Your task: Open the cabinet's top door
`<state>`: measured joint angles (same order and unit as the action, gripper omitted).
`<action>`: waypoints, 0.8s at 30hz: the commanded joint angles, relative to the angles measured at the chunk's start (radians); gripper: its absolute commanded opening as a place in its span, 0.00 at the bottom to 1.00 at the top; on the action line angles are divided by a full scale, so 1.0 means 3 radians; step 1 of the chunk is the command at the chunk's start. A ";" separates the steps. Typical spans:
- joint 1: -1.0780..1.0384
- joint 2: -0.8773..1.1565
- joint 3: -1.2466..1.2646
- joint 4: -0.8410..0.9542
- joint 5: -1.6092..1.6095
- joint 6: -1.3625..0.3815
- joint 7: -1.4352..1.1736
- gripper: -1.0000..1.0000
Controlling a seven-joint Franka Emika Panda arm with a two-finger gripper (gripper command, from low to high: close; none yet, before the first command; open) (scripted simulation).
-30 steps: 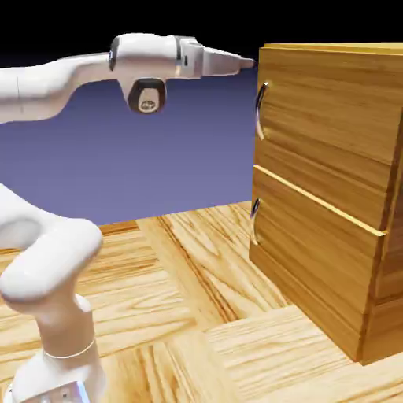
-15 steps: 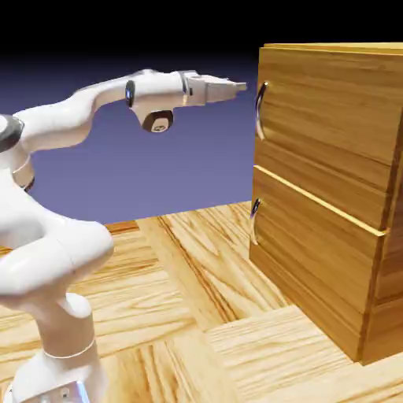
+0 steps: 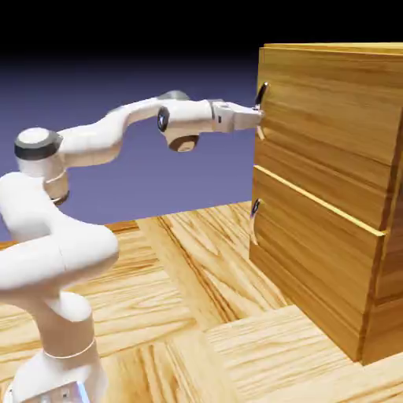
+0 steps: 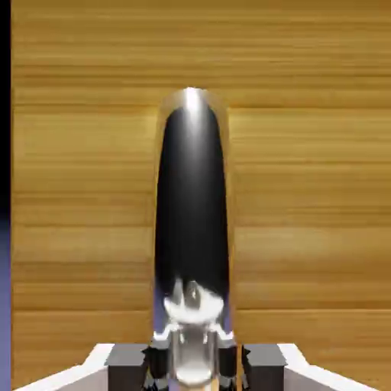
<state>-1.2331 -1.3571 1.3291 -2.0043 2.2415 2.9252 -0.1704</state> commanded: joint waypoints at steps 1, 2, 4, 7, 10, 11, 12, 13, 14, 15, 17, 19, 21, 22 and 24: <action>0.0093 -0.0049 -0.0063 -0.0121 0.0089 -0.0102 -0.0085 0.00; 0.0186 -0.0093 -0.0123 -0.0242 0.0172 -0.0203 -0.0165 0.00; 0.0374 -0.0165 -0.0234 -0.0483 0.0306 -0.0398 -0.0313 0.00; 0.0661 -0.0248 -0.0393 -0.0846 0.0448 -0.0679 -0.0514 0.00; 0.0955 -0.0313 -0.0556 -0.1208 0.0526 -0.0953 -0.0695 0.00; 0.1055 -0.0332 -0.0614 -0.1329 0.0539 -0.1044 -0.0751 0.00; 0.1155 -0.0350 -0.0674 -0.1450 0.0545 -0.1135 -0.0805 0.00; 0.1256 -0.0368 -0.0737 -0.1571 0.0544 -0.1226 -0.0857 0.00; 0.1358 -0.0386 -0.0804 -0.1692 0.0536 -0.1317 -0.0907 0.00; 0.1460 -0.0404 -0.0875 -0.1812 0.0520 -0.1410 -0.0954 0.00; 0.1666 -0.0444 -0.1033 -0.2054 0.0465 -0.1596 -0.1044 0.00; 0.1872 -0.0492 -0.1216 -0.2296 0.0373 -0.1788 -0.1126 0.00; 0.2074 -0.0552 -0.1434 -0.2537 0.0237 -0.1988 -0.1199 0.00; 0.2169 -0.0586 -0.1555 -0.2653 0.0153 -0.2090 -0.1231 0.00; 0.2325 -0.0656 -0.1796 -0.2854 -0.0030 -0.2276 -0.1281 0.00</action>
<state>-0.5355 -1.5540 0.7901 -2.8605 2.2331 2.2415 -0.5551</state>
